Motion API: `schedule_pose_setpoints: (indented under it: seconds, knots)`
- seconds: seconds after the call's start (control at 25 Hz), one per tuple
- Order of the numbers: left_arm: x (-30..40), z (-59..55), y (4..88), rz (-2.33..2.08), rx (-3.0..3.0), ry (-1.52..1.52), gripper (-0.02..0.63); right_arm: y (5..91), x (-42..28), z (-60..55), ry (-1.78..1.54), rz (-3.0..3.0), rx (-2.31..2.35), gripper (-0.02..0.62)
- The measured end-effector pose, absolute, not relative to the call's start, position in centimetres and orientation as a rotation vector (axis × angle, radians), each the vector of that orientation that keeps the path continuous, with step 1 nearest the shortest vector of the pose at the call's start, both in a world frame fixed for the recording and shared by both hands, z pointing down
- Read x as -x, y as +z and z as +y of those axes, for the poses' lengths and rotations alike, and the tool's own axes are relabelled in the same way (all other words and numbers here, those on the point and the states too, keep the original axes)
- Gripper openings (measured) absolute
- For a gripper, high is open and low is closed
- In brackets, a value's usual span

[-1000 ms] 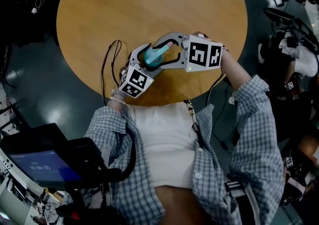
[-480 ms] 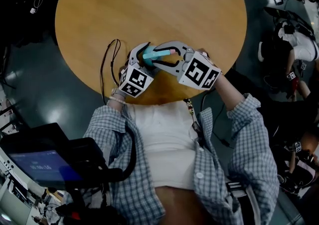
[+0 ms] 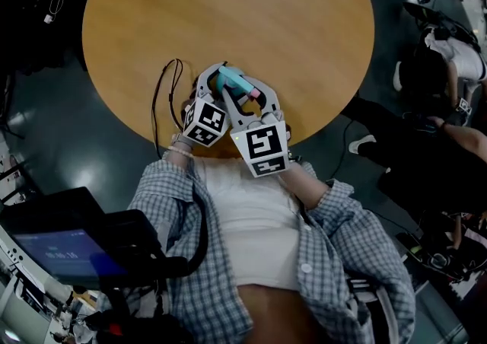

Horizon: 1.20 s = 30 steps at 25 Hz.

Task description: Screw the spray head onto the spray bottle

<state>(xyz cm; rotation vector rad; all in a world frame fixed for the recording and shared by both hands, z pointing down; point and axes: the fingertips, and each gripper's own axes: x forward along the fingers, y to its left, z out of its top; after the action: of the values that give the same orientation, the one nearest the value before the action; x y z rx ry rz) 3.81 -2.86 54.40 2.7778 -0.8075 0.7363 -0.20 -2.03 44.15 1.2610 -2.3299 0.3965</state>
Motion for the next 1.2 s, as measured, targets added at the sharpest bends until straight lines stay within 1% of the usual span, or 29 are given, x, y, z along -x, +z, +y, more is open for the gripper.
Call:
schedule_pose_setpoints:
  seconds: [0.08, 0.2, 0.24, 0.32, 0.36, 0.44, 0.6, 0.76, 0.8, 0.84, 0.88, 1.0, 1.2]
  knots:
    - [-3.8, -2.9, 54.4, -0.809, -2.774, 0.730, 0.410, 44.2, 0.3, -2.1, 0.381, -2.359, -1.259, 0.124]
    - [-3.8, -2.8, 54.5, -0.808, -2.773, 0.727, 0.410, 44.2, 0.4, -1.5, 0.338, -2.472, -1.060, 0.125]
    - [-3.8, -2.8, 54.5, -0.806, -2.775, 0.727, 0.410, 44.1, 0.6, -1.0, 0.343, -2.525, -0.951, 0.145]
    - [-3.9, -2.8, 54.6, -0.796, -2.779, 0.730, 0.410, 43.4, 0.6, 0.1, 0.406, -2.631, -0.727, 0.237]
    - [-4.0, -2.7, 54.6, -0.790, -2.781, 0.731, 0.410, 42.6, 0.3, 0.5, 0.450, -2.679, -0.646, 0.245]
    - [-4.1, -2.7, 54.7, -0.783, -2.784, 0.731, 0.410, 40.4, -1.3, 0.5, 0.487, -2.765, -0.592, 0.245]
    - [-4.3, -2.7, 54.7, -0.784, -2.788, 0.727, 0.410, 37.5, -5.3, -1.0, 0.462, -2.846, -0.647, 0.244]
    - [-4.2, -3.0, 54.7, -0.786, -2.779, 0.715, 0.410, 37.1, -6.1, -2.5, 0.354, -2.883, -0.500, 0.244]
    - [-4.2, -3.0, 54.8, -0.785, -2.779, 0.715, 0.410, 36.6, -6.1, -2.9, 0.329, -2.898, -0.462, 0.240]
    - [-4.2, -3.0, 54.8, -0.781, -2.781, 0.718, 0.411, 36.0, -6.2, -3.5, 0.323, -2.914, -0.450, 0.191]
    - [-4.2, -3.0, 54.8, -0.778, -2.783, 0.720, 0.411, 35.4, -6.5, -4.0, 0.327, -2.926, -0.459, 0.166]
    - [-4.2, -2.8, 54.9, -0.758, -2.786, 0.730, 0.411, 35.3, -7.0, -5.2, 0.353, -2.914, -0.531, 0.166]
    - [-4.4, -2.1, 54.6, -0.702, -2.785, 0.694, 0.411, 37.8, -7.1, -4.9, 0.439, -2.875, -0.616, 0.166]
